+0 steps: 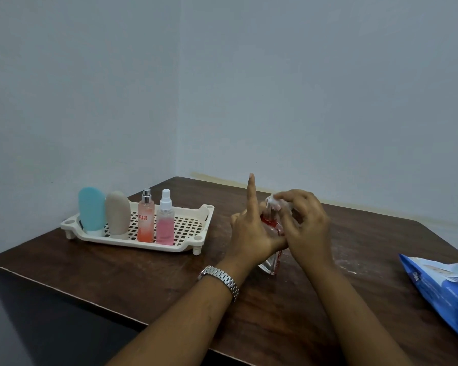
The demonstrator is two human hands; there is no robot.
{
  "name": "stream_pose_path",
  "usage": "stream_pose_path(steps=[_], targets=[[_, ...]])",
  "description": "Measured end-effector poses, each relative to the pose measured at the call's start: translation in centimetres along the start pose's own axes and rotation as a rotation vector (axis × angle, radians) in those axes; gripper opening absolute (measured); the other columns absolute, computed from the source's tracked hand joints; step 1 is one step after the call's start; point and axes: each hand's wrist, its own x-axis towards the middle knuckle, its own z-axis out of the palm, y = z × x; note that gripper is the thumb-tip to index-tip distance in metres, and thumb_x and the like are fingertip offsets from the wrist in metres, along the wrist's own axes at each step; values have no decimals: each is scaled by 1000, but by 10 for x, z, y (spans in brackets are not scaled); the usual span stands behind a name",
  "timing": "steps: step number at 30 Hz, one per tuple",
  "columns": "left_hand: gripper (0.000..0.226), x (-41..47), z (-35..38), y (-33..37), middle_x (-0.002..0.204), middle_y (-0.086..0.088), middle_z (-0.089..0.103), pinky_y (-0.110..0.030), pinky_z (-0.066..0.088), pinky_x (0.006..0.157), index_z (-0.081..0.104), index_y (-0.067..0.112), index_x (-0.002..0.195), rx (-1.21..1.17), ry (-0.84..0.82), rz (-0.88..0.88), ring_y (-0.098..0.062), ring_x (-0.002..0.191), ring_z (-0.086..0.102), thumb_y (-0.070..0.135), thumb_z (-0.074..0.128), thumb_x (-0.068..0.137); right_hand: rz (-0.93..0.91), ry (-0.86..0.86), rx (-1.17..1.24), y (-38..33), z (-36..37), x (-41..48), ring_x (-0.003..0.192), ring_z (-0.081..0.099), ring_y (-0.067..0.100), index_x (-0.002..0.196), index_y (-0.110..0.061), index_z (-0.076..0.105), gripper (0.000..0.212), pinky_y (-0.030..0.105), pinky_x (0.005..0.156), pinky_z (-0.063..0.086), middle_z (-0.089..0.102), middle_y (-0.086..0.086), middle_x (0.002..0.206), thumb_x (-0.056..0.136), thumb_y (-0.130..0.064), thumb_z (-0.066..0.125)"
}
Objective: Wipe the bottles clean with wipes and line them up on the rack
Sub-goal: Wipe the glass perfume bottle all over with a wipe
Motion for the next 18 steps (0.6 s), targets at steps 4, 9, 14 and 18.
stream_pose_path(steps=[4,9,14,18], targets=[[129,0,-1,-1,81,20,65,-49,51,89,-24,39,147,-21,-3,-4,-2,83,66,53,75,65,286,-112,311,0,3,2,101,61,1,111,-17,66,23,11,80,47,67,-5,109,95,-10,50],[131,-1,-3,0,107,14,68,-45,52,90,-26,44,144,-49,-48,-37,-4,93,66,40,79,66,428,-312,574,0,1,4,97,66,13,112,-15,63,22,23,79,52,69,1,103,91,-17,56],[127,-2,-4,0,118,12,64,-49,49,95,-23,53,141,-34,-65,-62,-9,100,65,38,77,65,486,-428,597,1,2,9,97,66,19,110,-14,63,27,30,83,55,70,6,103,85,-25,62],[109,-3,-4,2,120,10,66,-46,47,98,4,48,149,-9,-56,-66,-9,105,64,45,72,64,503,-373,529,2,0,10,88,68,22,103,-12,67,18,29,75,56,71,6,92,86,-18,65]])
